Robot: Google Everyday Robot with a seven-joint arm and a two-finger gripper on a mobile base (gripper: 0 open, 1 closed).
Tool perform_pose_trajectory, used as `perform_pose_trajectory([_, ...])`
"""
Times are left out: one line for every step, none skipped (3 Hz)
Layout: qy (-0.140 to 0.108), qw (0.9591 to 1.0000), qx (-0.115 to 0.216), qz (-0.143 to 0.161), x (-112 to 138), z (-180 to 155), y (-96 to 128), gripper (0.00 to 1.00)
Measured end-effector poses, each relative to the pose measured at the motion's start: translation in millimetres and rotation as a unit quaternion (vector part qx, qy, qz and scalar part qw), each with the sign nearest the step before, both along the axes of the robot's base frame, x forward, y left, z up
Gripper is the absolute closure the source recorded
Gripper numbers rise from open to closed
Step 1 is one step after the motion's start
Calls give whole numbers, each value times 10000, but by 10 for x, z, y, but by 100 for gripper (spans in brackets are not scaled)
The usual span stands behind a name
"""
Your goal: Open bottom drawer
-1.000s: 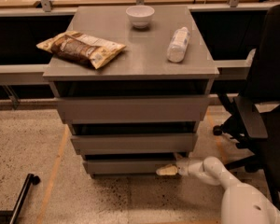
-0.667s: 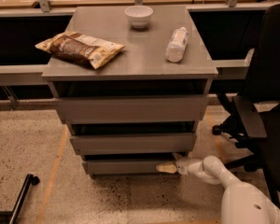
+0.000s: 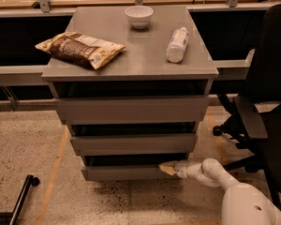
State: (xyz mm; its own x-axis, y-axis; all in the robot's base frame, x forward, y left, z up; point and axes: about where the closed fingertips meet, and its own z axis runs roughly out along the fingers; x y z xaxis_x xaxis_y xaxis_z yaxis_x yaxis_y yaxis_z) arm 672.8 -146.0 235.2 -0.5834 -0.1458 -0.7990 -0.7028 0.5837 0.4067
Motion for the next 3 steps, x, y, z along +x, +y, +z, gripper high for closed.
perform_pose_trajectory([532,9984,-174,7,-279,-163,-65,95])
perform_pose_trajectory([1044,9938,-376,84,-548,-260,-139,92])
perform_pose_trajectory([1047,9938,-373,93,-550,-263,-127,68])
